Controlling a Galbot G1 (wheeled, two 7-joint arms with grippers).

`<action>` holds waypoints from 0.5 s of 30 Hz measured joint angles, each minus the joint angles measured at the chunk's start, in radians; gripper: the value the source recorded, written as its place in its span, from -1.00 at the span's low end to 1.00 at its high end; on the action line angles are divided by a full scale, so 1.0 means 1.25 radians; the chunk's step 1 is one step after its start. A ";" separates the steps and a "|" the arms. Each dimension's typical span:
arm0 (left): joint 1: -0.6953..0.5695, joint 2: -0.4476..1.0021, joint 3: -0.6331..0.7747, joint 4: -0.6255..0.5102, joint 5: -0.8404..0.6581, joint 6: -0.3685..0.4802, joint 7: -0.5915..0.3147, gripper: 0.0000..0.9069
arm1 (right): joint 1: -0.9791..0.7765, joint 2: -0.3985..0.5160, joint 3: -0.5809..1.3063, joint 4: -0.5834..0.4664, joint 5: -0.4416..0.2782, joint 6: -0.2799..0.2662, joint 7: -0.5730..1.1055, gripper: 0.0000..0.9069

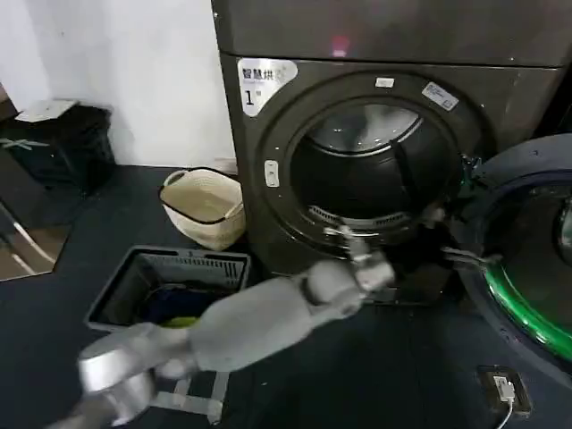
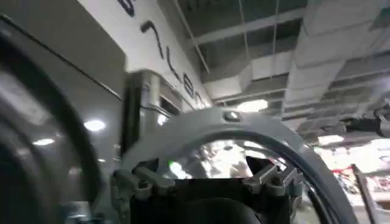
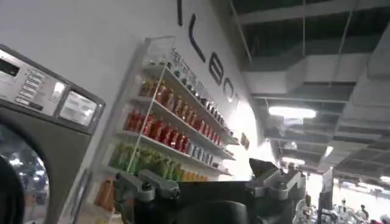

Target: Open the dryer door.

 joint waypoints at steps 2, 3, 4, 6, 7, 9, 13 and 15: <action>-0.001 0.028 0.000 -0.017 -0.001 -0.012 0.000 1.00 | 0.002 -0.003 0.000 0.000 0.000 0.000 0.000 1.00; -0.001 0.042 0.000 -0.025 0.007 -0.014 -0.003 1.00 | 0.002 -0.003 0.001 0.000 0.000 0.000 0.000 1.00; -0.004 0.056 0.001 -0.033 0.013 -0.014 -0.010 1.00 | 0.002 -0.004 0.001 0.000 0.000 0.000 0.000 1.00; -0.009 0.085 0.003 -0.051 0.026 -0.011 -0.024 1.00 | 0.002 -0.004 0.002 0.001 0.000 -0.001 0.000 1.00; -0.012 0.101 0.005 -0.058 0.030 -0.008 -0.028 1.00 | 0.003 -0.005 0.003 0.002 0.000 -0.001 0.000 1.00; -0.018 0.136 0.013 -0.080 0.036 0.001 -0.033 1.00 | 0.004 -0.005 0.004 0.004 -0.001 -0.001 0.000 1.00; -0.039 0.216 0.032 -0.125 0.057 0.029 -0.034 1.00 | 0.004 -0.008 0.009 0.006 -0.002 -0.003 -0.001 1.00; -0.053 0.261 0.044 -0.145 0.081 0.054 -0.036 1.00 | 0.004 -0.011 0.012 0.003 -0.005 -0.002 -0.002 1.00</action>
